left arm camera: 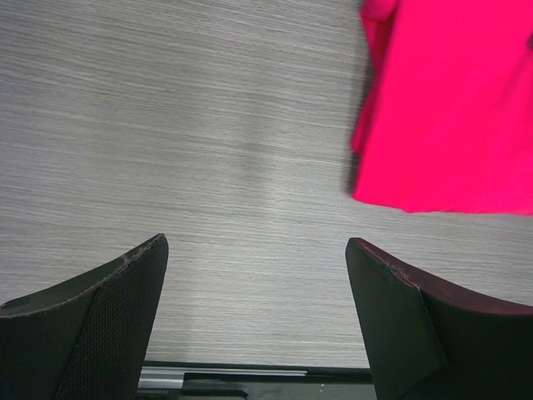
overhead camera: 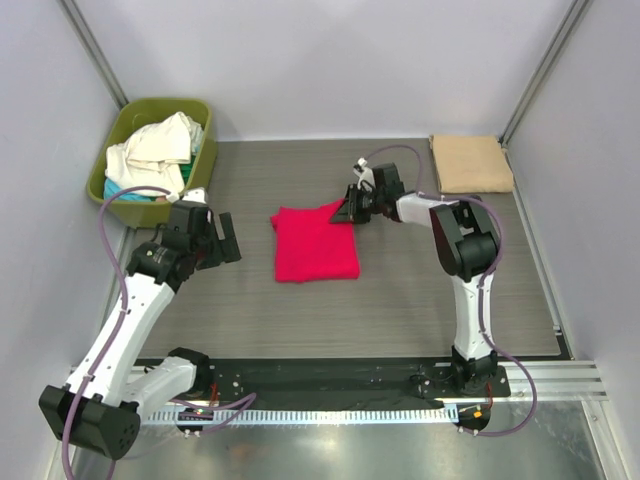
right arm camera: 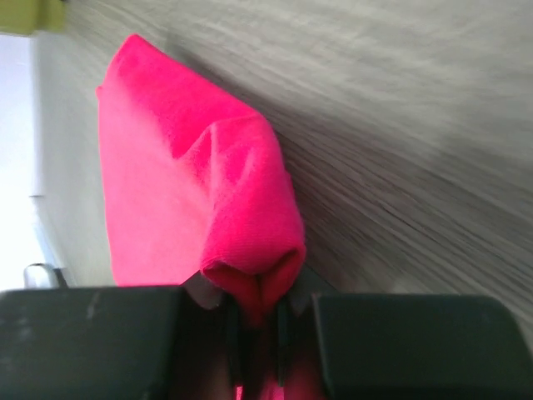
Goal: Fold and stack the t-shirts
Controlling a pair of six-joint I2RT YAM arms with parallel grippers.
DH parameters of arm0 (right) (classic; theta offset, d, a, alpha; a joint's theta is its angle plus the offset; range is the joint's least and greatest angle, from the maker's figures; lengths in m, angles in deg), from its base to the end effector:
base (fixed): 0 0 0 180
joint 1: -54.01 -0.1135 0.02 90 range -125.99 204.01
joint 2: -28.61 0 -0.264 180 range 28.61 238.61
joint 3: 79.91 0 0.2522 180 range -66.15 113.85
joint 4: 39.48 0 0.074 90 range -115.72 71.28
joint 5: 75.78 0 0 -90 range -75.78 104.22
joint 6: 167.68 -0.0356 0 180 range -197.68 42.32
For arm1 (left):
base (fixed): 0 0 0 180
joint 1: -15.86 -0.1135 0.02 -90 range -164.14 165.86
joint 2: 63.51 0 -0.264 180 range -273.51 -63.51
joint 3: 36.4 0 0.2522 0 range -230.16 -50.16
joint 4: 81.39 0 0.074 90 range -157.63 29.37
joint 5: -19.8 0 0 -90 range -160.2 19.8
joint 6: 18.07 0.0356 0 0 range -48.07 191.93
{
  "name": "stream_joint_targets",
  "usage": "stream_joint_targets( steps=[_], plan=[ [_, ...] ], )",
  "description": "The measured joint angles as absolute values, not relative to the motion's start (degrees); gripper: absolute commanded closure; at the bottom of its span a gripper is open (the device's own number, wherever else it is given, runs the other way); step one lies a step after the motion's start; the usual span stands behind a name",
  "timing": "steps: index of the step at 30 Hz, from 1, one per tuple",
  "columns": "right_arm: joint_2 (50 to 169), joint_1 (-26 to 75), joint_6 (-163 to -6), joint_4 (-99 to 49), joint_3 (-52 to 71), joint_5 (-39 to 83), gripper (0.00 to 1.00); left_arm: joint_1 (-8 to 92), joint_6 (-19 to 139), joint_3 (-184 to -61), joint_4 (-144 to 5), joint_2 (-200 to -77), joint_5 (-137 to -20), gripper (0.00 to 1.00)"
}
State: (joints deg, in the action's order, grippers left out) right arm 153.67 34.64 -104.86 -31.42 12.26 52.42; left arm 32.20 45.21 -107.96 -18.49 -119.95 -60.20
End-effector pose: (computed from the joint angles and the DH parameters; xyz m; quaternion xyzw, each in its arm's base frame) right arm 0.4271 0.1735 0.1258 -0.0770 0.8669 0.4285 0.2427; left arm 0.1848 -0.0478 0.3185 -0.1153 0.9227 -0.0560 0.3636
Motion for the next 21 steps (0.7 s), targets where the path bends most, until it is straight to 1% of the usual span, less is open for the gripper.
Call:
stream_joint_targets(
  steps=[4, 9, 15, 21],
  plan=[
    [148.3, 36.8, -95.9, -18.4, 16.1, 47.3, 0.99, 32.1, 45.4, -108.0, -18.5, -121.2, -60.9, 0.12],
    [141.6, 41.5, -88.0, -8.5, 19.3, 41.6, 0.99, 32.0, 45.6, -108.0, -18.6, -122.4, -62.0, 0.13],
    [137.6, 45.5, -80.3, -2.1, 21.6, 34.5, 0.99, 32.0, 45.6, -108.0, -18.7, -122.4, -63.2, 0.14],
    [136.8, 46.7, -74.7, 1.1, 22.6, 30.3, 0.99, 32.0, 45.6, -108.0, -18.9, -122.4, -63.4, 0.14]
  ],
)
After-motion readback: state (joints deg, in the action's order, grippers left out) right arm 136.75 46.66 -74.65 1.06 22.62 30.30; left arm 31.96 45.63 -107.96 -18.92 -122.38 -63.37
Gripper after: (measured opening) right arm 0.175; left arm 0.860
